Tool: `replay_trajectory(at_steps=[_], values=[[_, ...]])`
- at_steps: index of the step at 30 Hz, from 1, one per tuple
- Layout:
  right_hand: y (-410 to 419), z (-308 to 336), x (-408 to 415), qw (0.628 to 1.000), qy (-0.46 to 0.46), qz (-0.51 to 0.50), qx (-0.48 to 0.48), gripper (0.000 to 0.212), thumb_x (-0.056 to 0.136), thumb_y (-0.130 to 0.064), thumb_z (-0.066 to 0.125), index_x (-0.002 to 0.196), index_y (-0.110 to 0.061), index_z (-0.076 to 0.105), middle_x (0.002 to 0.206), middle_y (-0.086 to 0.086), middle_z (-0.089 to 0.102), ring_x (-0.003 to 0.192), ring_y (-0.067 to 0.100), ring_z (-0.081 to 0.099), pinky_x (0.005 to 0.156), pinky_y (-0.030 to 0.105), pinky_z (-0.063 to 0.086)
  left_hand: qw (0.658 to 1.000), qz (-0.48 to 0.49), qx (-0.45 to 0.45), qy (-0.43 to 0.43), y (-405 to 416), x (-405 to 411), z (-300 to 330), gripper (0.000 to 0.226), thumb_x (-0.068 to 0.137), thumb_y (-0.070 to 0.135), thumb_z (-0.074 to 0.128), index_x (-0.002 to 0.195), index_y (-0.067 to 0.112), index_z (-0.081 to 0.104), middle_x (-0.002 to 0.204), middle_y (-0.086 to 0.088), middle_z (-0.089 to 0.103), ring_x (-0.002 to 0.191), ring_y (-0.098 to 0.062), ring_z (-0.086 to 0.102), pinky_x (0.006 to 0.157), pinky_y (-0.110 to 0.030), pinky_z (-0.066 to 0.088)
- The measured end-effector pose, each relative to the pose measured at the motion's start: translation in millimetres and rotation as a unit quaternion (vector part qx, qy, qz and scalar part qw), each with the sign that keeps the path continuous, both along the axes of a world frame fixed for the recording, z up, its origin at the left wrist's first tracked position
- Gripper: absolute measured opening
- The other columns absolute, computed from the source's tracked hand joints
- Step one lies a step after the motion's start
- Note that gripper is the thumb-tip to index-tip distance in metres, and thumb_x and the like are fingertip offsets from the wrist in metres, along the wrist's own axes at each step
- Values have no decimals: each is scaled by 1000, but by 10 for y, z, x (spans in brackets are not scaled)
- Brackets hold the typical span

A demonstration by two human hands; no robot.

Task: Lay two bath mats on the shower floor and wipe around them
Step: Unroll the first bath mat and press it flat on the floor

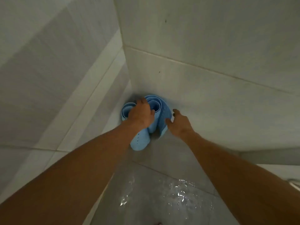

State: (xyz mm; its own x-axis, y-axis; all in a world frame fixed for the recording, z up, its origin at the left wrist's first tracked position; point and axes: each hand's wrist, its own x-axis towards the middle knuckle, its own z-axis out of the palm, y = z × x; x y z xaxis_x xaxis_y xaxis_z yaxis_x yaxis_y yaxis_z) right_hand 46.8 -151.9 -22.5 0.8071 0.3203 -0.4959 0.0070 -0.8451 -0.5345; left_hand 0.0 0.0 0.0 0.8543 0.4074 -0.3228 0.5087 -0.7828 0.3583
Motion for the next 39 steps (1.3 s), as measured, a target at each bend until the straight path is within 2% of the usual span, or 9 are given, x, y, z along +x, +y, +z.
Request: replay_trajectory(at_steps=[4, 9, 14, 19, 23, 30, 33, 36, 39], values=[[-69, -9, 82, 996, -8, -84, 29, 36, 90, -8, 45, 119, -12, 66, 111, 15, 70, 101, 34, 65, 81, 33, 52, 1000, 6, -26, -1, -58, 22, -29, 45, 92, 19, 57, 131, 2, 42, 134, -17, 45, 111, -38, 55, 82, -44, 47], [-441, 283, 89, 998, 16, -59, 28, 27, 84, -5, 46, 88, -10, 72, 85, 9, 69, 77, 22, 62, 65, 29, 47, 990, 35, -136, 24, -321, -243, -119, 55, 85, 49, 49, 123, 10, 50, 124, -14, 52, 112, -34, 54, 94, -48, 47], [-885, 756, 136, 999, 17, 40, 21, 24, 76, -6, 52, 78, -9, 76, 83, 17, 72, 71, 16, 59, 72, 40, 57, 993, 36, -112, -18, -854, -506, -121, 36, 99, 41, 41, 112, 9, 48, 114, -16, 58, 102, -37, 58, 81, -45, 48], [-1265, 1286, 110, 996, -15, 90, -17, 20, 81, -13, 59, 80, -5, 77, 81, 13, 73, 73, 13, 59, 66, 25, 48, 995, -3, -84, -57, -1362, -723, 1, 26, 97, 27, 49, 118, 11, 50, 116, -12, 61, 103, -35, 61, 82, -45, 50], [-1619, 1722, -58, 995, -34, 94, -14, 18, 77, -12, 58, 78, -1, 73, 72, 18, 65, 62, 11, 50, 59, 26, 43, 990, -2, -109, -93, -1653, -999, 45, 28, 94, 27, 55, 119, 18, 50, 108, -10, 66, 96, -34, 65, 76, -46, 55], [-2596, 2813, -651, 994, -66, 80, 39, 16, 69, -5, 54, 54, -10, 53, 47, -2, 39, 44, 9, 35, 42, 20, 30, 974, 16, -166, -156, -2398, -1604, 287, 19, 91, 20, 59, 108, 16, 65, 94, -8, 72, 85, -30, 66, 69, -32, 48], [-3184, 3201, -939, 987, -106, 47, 112, 6, 62, -1, 50, 59, 1, 45, 44, -4, 29, 44, 10, 24, 44, 25, 19, 970, 40, -158, -178, -2675, -1947, 326, 17, 89, 9, 60, 102, 11, 70, 86, -13, 72, 80, -33, 67, 67, -31, 45], [-3775, 3556, -1194, 968, -152, -1, 199, 13, 52, -4, 43, 55, -6, 31, 42, -6, 20, 46, 13, 14, 46, 30, 8, 978, 24, -113, -175, -2877, -2300, 361, 17, 88, 10, 64, 102, 9, 73, 83, -16, 73, 80, -36, 67, 65, -28, 40], [-4395, 3749, -1316, 964, -180, -21, 196, 17, 56, -8, 45, 58, 3, 32, 47, 1, 26, 49, 16, 21, 47, 35, 15, 979, 8, -114, -169, -3038, -2517, 444, 19, 87, 22, 63, 90, 7, 74, 70, -18, 68, 68, -37, 64, 58, -28, 36]])
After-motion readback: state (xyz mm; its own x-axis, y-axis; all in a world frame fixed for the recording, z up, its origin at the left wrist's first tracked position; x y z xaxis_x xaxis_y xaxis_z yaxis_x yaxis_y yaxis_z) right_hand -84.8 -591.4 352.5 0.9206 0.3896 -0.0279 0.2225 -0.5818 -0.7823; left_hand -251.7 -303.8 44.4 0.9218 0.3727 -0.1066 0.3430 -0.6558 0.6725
